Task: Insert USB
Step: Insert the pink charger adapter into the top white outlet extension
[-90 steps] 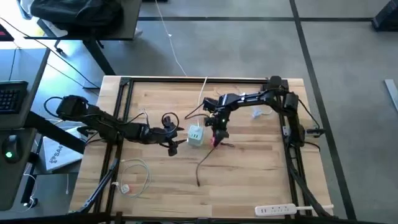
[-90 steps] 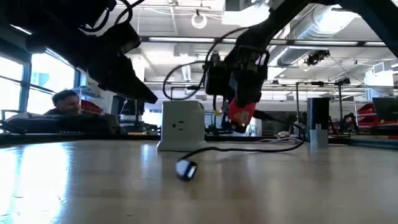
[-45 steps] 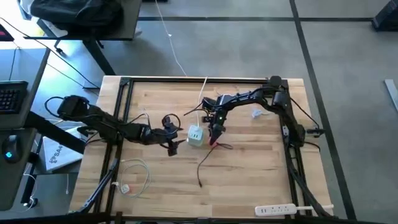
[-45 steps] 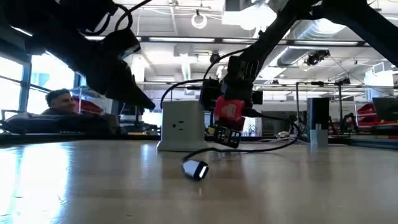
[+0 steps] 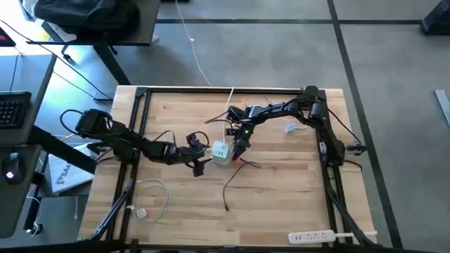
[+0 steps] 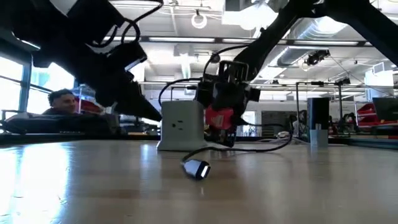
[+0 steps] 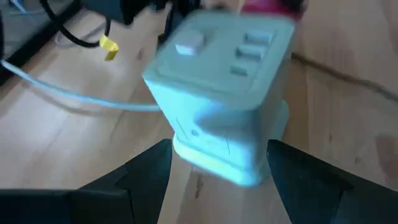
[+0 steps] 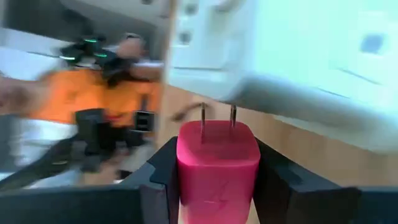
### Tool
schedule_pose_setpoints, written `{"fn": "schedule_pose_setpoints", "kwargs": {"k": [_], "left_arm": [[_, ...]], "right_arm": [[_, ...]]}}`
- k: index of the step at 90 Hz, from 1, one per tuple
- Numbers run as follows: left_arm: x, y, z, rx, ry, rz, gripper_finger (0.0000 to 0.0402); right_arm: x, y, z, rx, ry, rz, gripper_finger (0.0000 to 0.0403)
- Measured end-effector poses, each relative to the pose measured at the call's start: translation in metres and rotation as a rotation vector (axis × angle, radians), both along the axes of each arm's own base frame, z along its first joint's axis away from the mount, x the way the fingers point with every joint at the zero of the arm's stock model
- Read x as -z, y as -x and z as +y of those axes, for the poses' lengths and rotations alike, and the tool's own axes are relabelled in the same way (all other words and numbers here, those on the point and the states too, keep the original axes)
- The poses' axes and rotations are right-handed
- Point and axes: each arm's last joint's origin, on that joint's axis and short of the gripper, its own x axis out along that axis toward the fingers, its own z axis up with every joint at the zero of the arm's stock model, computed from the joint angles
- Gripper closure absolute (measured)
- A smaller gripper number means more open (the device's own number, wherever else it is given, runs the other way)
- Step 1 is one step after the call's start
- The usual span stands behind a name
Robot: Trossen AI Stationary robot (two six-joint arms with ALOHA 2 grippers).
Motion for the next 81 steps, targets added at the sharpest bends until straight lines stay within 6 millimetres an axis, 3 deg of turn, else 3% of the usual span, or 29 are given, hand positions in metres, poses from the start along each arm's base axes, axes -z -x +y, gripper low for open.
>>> {"fn": "schedule_pose_setpoints", "kwargs": {"k": [19,34,62,81], "left_arm": [[-0.016,0.001,0.001,0.057,-0.107,-0.043,0.0161],[-0.026,-0.005,0.009,0.026,-0.067,-0.086,0.0161],[-0.053,-0.029,0.026,0.227,0.174,0.011,0.015],[-0.074,-0.038,0.032,0.221,0.15,0.121,0.0117]], "right_arm": [[-0.022,0.015,0.003,-0.026,0.247,0.107,0.0292],[-0.03,0.022,0.012,-0.067,0.333,0.17,0.0292],[-0.031,0.019,0.03,-0.128,0.35,0.171,0.0292],[-0.031,0.022,0.036,-0.155,0.334,0.206,0.0292]]}}
